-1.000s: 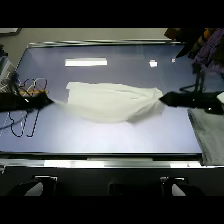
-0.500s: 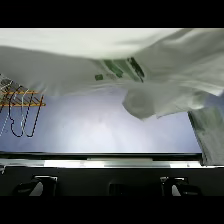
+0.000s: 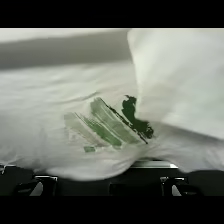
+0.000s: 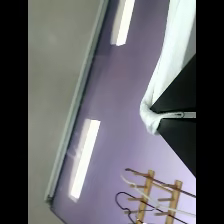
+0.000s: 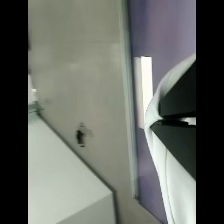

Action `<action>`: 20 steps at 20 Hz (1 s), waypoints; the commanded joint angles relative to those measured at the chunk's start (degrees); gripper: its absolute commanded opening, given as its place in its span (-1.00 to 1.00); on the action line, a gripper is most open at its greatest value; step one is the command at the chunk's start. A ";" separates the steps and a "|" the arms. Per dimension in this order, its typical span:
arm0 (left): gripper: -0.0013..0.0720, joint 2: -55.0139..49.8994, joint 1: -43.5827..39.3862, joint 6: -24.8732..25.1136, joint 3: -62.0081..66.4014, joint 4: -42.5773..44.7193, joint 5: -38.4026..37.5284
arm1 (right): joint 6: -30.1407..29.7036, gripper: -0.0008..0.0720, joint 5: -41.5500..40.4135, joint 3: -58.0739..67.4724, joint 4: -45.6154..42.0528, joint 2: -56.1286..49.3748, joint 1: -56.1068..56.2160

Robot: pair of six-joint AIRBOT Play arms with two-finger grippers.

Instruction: Fold the clothes and pants, and hang the long-sleeved shirts on hangers.

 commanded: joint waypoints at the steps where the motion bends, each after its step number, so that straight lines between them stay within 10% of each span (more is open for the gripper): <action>1: -0.92 -8.98 -0.42 6.36 -7.28 -4.11 -0.76 | 3.89 -0.89 12.74 -3.32 2.21 -11.78 0.07; 12: -0.92 -56.94 -7.19 7.56 -10.38 -3.87 -29.59 | -7.28 -0.89 -23.74 -21.44 5.97 -49.53 0.07; 20: -0.92 -60.76 -7.45 7.58 -8.96 -3.61 -27.78 | -7.48 -0.89 -12.92 -21.29 -1.88 -50.51 0.00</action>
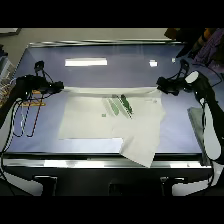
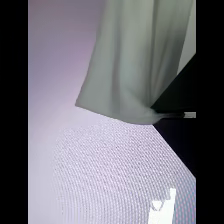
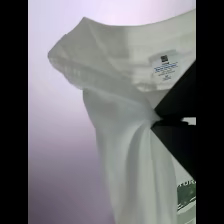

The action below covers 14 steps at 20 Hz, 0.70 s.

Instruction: Fold the clothes and pants, and hang the long-sleeved shirts on hangers.

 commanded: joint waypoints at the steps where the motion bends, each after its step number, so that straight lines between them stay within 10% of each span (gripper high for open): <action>1: -0.92 -1.51 -0.11 0.02 0.15 0.46 1.53 | -0.42 -0.89 5.99 -0.04 -5.88 -0.66 -0.04; 14: -0.92 -5.51 -2.34 0.00 0.07 0.81 11.56 | 0.42 -0.89 11.65 -2.43 -8.68 -5.07 -0.04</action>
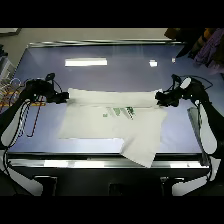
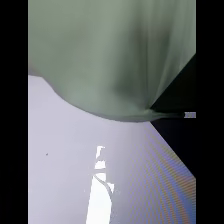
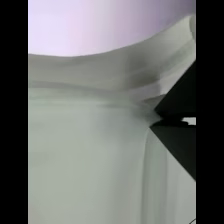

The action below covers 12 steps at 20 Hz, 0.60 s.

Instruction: Fold the clothes and pants, and hang the long-sleeved shirts on hangers.

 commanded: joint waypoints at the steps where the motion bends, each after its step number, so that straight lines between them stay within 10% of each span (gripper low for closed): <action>1: -0.92 -0.37 -0.72 -0.02 -0.02 -0.15 1.90 | 0.33 -0.89 0.28 -0.20 0.02 -1.55 -0.02; 3: -0.90 -0.33 -0.74 -0.02 0.02 -0.13 3.87 | 0.98 -0.73 0.02 -0.15 0.11 -1.51 -0.02; 7: -0.01 2.08 0.66 0.00 1.88 2.14 9.18 | -0.98 0.07 3.28 0.24 -1.25 2.58 -0.09; 12: 0.13 12.48 6.84 0.35 0.96 8.02 15.41 | -7.45 0.20 7.32 -3.48 -5.09 15.10 -2.97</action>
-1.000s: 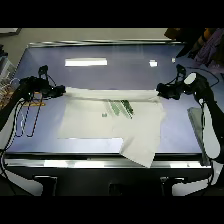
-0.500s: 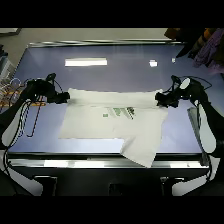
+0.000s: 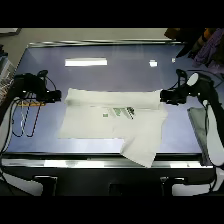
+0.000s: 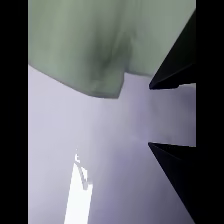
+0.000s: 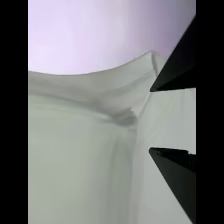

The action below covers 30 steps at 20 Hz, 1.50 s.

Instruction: Fold the clothes and pants, and hang the long-sleeved shirts on hangers.

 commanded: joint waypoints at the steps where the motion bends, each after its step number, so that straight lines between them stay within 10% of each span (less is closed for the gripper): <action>1: 0.13 7.48 5.64 0.35 -2.93 1.11 4.11 | -5.73 0.20 3.48 -5.95 3.58 8.39 -4.17; 12: 0.13 28.00 20.00 2.91 -38.84 -13.55 1.33 | -5.81 0.20 11.43 -42.80 14.05 22.08 -13.22; 30: 0.12 27.80 20.00 2.89 -41.05 -14.86 1.09 | -5.68 -0.05 6.40 -55.67 21.81 22.25 -13.22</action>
